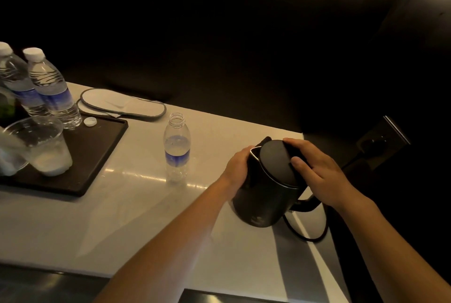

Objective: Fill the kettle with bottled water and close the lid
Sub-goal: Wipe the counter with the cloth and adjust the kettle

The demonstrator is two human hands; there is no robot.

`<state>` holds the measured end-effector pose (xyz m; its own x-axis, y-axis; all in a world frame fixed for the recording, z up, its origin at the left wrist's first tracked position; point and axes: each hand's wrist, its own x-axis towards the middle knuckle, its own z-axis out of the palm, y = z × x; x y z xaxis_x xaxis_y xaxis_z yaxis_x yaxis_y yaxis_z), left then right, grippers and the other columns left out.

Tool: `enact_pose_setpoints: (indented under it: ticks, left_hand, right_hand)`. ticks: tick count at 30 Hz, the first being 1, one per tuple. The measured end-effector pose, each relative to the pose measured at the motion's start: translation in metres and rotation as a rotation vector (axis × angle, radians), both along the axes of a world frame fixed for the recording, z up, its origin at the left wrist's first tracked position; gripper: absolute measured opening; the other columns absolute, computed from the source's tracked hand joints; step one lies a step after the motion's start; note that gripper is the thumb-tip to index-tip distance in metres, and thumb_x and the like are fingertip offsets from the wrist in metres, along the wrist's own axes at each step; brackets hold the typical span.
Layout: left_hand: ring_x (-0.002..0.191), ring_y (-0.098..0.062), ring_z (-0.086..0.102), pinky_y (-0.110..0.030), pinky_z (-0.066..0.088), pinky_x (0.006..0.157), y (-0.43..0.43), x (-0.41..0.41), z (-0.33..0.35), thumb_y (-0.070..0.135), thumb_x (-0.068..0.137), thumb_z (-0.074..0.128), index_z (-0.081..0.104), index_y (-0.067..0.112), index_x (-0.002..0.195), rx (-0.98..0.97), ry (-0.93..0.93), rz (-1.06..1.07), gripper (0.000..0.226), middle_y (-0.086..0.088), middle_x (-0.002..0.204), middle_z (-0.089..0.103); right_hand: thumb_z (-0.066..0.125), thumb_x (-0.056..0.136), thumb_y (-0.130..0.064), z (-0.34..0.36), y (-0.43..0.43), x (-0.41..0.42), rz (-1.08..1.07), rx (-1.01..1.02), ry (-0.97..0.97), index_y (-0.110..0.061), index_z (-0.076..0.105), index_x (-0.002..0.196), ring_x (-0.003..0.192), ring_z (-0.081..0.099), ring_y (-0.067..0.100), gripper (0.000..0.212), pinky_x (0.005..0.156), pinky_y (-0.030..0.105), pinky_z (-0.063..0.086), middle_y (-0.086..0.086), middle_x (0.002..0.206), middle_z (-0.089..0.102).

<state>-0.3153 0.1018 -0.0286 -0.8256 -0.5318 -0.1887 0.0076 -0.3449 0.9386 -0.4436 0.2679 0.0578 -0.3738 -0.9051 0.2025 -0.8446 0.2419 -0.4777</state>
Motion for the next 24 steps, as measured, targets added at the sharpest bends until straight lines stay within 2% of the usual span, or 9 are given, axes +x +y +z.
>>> enact_pose_setpoints:
  ticks: [4, 7, 9, 11, 14, 17, 21, 22, 24]
  left_hand:
    - [0.094, -0.012, 0.066, -0.035, 0.045, 0.082, -0.018, -0.012, 0.007, 0.054, 0.082, 0.051, 0.08, 0.039, 0.077, -0.013, -0.098, -0.109, 0.034, 0.013, 0.082, 0.078]
    - [0.093, -0.021, 0.065, -0.034, 0.046, 0.076, -0.021, -0.013, -0.001, 0.058, 0.086, 0.051, 0.078, 0.028, 0.083, 0.032, -0.255, -0.175, 0.04, 0.006, 0.074, 0.079]
    - [0.096, -0.025, 0.067, -0.036, 0.048, 0.082, -0.02, -0.011, -0.009, 0.057, 0.09, 0.049, 0.076, 0.021, 0.093, 0.079, -0.293, -0.182, 0.045, -0.001, 0.082, 0.081]
    - [0.099, -0.028, 0.068, -0.039, 0.048, 0.09, -0.016, -0.008, -0.014, 0.057, 0.088, 0.049, 0.077, 0.021, 0.092, 0.092, -0.262, -0.128, 0.046, -0.006, 0.09, 0.079]
    - [0.093, -0.026, 0.067, -0.041, 0.049, 0.089, -0.004, -0.001, -0.02, 0.053, 0.089, 0.045, 0.079, 0.02, 0.082, 0.11, -0.146, -0.04, 0.048, -0.004, 0.083, 0.078]
    - [0.099, -0.033, 0.067, -0.052, 0.05, 0.1, 0.015, 0.008, -0.029, 0.049, 0.093, 0.042, 0.072, -0.002, 0.106, 0.116, 0.018, 0.063, 0.061, -0.021, 0.103, 0.074]
    - [0.11, -0.036, 0.067, -0.058, 0.053, 0.101, 0.04, 0.015, -0.044, 0.045, 0.1, 0.039, 0.071, 0.012, 0.114, 0.045, 0.095, 0.257, 0.049, -0.019, 0.114, 0.073]
    - [0.109, -0.032, 0.068, -0.055, 0.055, 0.099, 0.046, 0.016, -0.047, 0.046, 0.1, 0.039, 0.072, 0.019, 0.115, 0.035, 0.106, 0.31, 0.045, -0.014, 0.113, 0.074]
    - [0.104, -0.018, 0.07, -0.038, 0.06, 0.091, 0.058, 0.017, -0.052, 0.051, 0.098, 0.038, 0.072, 0.037, 0.112, 0.016, 0.105, 0.429, 0.04, 0.002, 0.109, 0.076]
  right_hand:
    - [0.029, 0.098, -0.068, 0.003, -0.001, 0.002, -0.009, -0.002, -0.001, -0.048, 0.036, 0.146, 0.121, 0.045, -0.004, 0.053, 0.087, 0.038, 0.054, -0.043, 0.13, 0.04]
    - [0.03, 0.099, -0.063, 0.005, -0.001, 0.004, -0.031, 0.012, 0.015, -0.047, 0.035, 0.146, 0.117, 0.048, 0.0, 0.05, 0.087, 0.038, 0.054, -0.038, 0.129, 0.043]
    - [0.03, 0.1, -0.06, 0.005, -0.001, 0.006, -0.053, 0.024, 0.026, -0.046, 0.035, 0.146, 0.115, 0.051, 0.005, 0.049, 0.085, 0.038, 0.054, -0.028, 0.13, 0.047]
    - [0.029, 0.1, -0.059, 0.005, -0.001, 0.008, -0.07, 0.035, 0.043, -0.047, 0.035, 0.146, 0.111, 0.054, 0.01, 0.047, 0.082, 0.04, 0.055, -0.02, 0.131, 0.05]
    - [0.027, 0.101, -0.055, 0.005, 0.0, 0.012, -0.097, 0.042, 0.09, -0.045, 0.035, 0.145, 0.105, 0.056, 0.015, 0.046, 0.079, 0.046, 0.055, -0.011, 0.13, 0.055]
    - [0.024, 0.101, -0.055, 0.003, 0.001, 0.017, -0.133, 0.025, 0.121, -0.043, 0.035, 0.145, 0.1, 0.056, 0.014, 0.046, 0.077, 0.045, 0.056, -0.007, 0.126, 0.057]
    - [0.022, 0.101, -0.054, -0.003, 0.001, 0.027, -0.21, -0.002, 0.168, -0.04, 0.034, 0.144, 0.091, 0.052, 0.01, 0.047, 0.075, 0.042, 0.055, -0.003, 0.125, 0.06]
    - [0.021, 0.101, -0.054, -0.005, 0.001, 0.03, -0.235, -0.01, 0.18, -0.039, 0.034, 0.144, 0.09, 0.051, 0.009, 0.047, 0.075, 0.042, 0.055, -0.002, 0.126, 0.06]
    - [0.02, 0.101, -0.054, -0.007, 0.001, 0.036, -0.282, -0.019, 0.197, -0.038, 0.034, 0.144, 0.087, 0.05, 0.011, 0.048, 0.072, 0.042, 0.056, 0.0, 0.126, 0.061]
